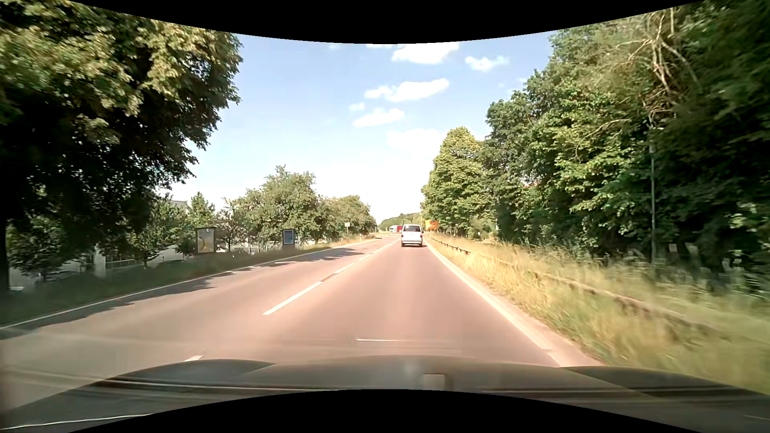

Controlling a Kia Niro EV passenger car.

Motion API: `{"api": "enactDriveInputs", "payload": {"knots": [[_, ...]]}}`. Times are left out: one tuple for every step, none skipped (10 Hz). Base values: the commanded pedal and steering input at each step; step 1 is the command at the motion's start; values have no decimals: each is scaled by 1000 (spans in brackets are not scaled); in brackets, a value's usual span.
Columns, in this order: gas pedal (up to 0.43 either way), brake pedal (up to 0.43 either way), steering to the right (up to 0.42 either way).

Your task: Follow the waypoints while adhering to traffic rules and regulations

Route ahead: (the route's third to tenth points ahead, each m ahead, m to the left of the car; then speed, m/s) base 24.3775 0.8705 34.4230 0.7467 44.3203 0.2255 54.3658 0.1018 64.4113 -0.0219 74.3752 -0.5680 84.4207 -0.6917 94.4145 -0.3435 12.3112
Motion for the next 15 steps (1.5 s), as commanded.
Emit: {"api": "enactDriveInputs", "payload": {"knots": [[0, 6, 0], [0, 6, 0], [0, 6, 0], [0, 6, 0], [0, 6, 0], [0, 6, 2], [0, 6, 5], [8, 6, 6], [8, 6, 6], [8, 6, 6], [8, 6, 6], [28, 6, 6], [39, 6, 6], [39, 6, 6], [39, 6, 6]]}}
